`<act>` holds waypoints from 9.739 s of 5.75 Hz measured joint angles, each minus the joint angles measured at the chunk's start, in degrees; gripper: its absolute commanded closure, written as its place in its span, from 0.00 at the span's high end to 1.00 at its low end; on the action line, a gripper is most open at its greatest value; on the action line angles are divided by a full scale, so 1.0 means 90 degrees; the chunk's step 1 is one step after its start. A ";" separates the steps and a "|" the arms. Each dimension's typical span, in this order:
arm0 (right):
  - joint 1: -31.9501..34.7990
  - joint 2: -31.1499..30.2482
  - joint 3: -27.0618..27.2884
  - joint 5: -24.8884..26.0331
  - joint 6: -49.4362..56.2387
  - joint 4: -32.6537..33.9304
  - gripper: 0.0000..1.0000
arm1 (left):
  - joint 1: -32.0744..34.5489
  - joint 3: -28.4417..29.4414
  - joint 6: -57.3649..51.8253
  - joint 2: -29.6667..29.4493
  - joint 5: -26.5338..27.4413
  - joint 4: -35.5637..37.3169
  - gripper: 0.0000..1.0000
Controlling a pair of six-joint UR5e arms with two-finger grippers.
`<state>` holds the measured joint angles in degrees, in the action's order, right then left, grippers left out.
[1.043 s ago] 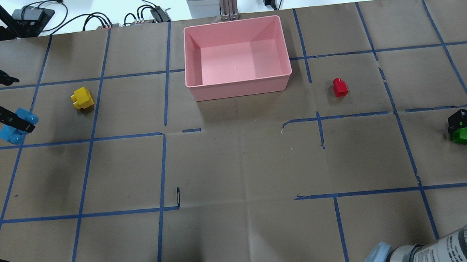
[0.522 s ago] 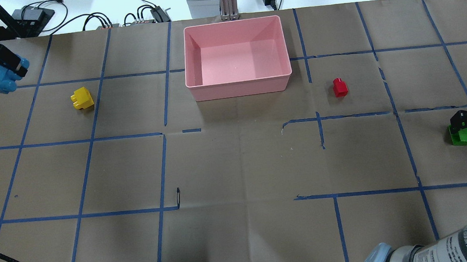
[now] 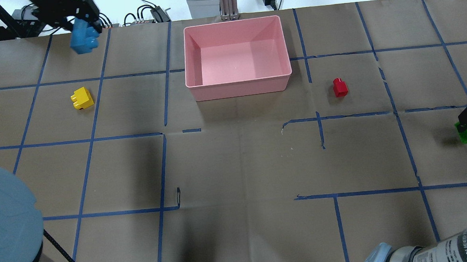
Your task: Put all blocks into box
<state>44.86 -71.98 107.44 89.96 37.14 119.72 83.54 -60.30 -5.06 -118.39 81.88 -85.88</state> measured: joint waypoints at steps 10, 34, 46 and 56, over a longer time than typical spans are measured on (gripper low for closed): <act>0.4679 0.1333 -0.3878 -0.3265 -0.1546 -0.0600 0.02 | 0.0845 0.1039 0.1365 -0.0678 0.0657 -0.0705 0.99; 0.3931 0.1099 -0.0082 -0.0259 -0.2928 0.2751 0.07 | -0.1882 -0.2040 0.0596 -0.0729 0.1059 0.2454 0.08; 0.5665 0.1792 -0.3227 -0.2704 -0.5272 0.1538 0.98 | 0.0328 -0.0402 0.0187 -0.0172 0.0504 0.0079 0.08; 0.4399 -0.0450 -0.2771 -0.0195 -0.2199 -0.1522 1.00 | 0.2200 -0.0302 0.3729 -0.1485 0.0604 0.2337 1.00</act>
<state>84.45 -76.03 82.50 88.21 17.35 106.03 103.34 -63.02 28.49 -131.75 87.31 -64.84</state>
